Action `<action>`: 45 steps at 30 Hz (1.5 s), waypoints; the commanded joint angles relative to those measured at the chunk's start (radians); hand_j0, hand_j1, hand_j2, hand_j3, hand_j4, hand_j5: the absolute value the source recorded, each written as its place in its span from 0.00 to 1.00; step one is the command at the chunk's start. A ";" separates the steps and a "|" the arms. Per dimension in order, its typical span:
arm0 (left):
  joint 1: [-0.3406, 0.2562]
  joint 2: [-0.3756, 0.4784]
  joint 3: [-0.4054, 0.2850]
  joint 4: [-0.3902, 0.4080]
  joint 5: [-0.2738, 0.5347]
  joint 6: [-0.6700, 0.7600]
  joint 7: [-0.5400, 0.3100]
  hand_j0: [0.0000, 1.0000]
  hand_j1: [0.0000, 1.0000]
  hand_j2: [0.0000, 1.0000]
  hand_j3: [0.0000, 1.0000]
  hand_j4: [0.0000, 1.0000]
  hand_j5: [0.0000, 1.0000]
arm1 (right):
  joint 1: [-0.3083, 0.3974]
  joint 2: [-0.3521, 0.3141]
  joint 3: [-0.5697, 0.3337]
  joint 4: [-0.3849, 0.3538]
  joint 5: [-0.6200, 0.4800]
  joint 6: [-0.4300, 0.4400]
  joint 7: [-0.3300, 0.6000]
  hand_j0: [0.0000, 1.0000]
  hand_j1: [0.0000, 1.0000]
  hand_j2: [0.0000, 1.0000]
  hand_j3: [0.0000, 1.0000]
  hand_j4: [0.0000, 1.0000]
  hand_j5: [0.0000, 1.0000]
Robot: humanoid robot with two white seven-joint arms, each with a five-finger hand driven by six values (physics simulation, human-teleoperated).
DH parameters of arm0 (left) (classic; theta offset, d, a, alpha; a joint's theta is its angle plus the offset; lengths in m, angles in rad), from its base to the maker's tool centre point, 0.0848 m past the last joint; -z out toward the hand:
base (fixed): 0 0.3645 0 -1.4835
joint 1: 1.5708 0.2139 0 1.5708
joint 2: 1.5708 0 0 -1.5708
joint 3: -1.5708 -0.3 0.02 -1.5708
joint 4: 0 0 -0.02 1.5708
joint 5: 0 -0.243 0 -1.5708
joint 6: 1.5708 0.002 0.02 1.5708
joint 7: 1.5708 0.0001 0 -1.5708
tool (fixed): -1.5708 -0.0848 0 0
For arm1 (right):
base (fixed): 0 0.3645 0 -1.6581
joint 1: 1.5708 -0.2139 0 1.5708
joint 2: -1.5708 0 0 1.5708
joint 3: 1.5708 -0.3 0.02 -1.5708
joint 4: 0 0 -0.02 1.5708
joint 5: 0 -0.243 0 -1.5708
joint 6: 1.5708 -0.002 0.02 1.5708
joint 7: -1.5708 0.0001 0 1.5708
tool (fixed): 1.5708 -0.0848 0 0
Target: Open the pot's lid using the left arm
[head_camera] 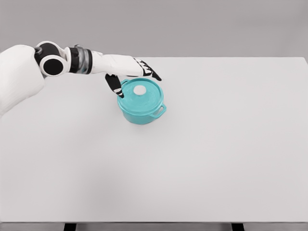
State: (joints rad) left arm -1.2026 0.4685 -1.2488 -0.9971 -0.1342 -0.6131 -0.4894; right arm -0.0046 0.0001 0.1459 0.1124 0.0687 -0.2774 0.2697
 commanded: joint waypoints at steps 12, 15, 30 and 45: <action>0.003 -0.033 -0.003 0.026 0.001 0.002 0.002 0.75 0.75 0.75 0.75 0.75 0.75 | 0.000 0.000 0.000 0.000 0.000 0.000 0.000 1.00 1.00 1.00 1.00 1.00 1.00; 0.003 -0.033 -0.024 0.029 0.002 0.002 0.002 0.70 0.70 0.70 0.70 0.70 0.70 | 0.000 0.000 0.000 0.000 0.000 0.000 0.000 1.00 1.00 1.00 1.00 1.00 1.00; -0.002 0.041 -0.027 -0.055 0.057 0.002 0.000 0.44 0.44 0.44 0.44 0.44 0.44 | 0.000 0.000 0.000 0.000 0.000 0.000 0.000 1.00 1.00 1.00 1.00 1.00 1.00; 0.009 0.478 -0.021 -0.190 0.200 0.002 0.002 0.46 0.46 0.46 0.46 0.46 0.46 | 0.000 0.000 0.000 0.000 0.000 0.000 0.000 1.00 1.00 1.00 1.00 1.00 1.00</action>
State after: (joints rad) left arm -1.1872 0.9206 -1.2743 -1.2007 0.0562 -0.6136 -0.4888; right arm -0.0046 0.0001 0.1459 0.1124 0.0687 -0.2773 0.2697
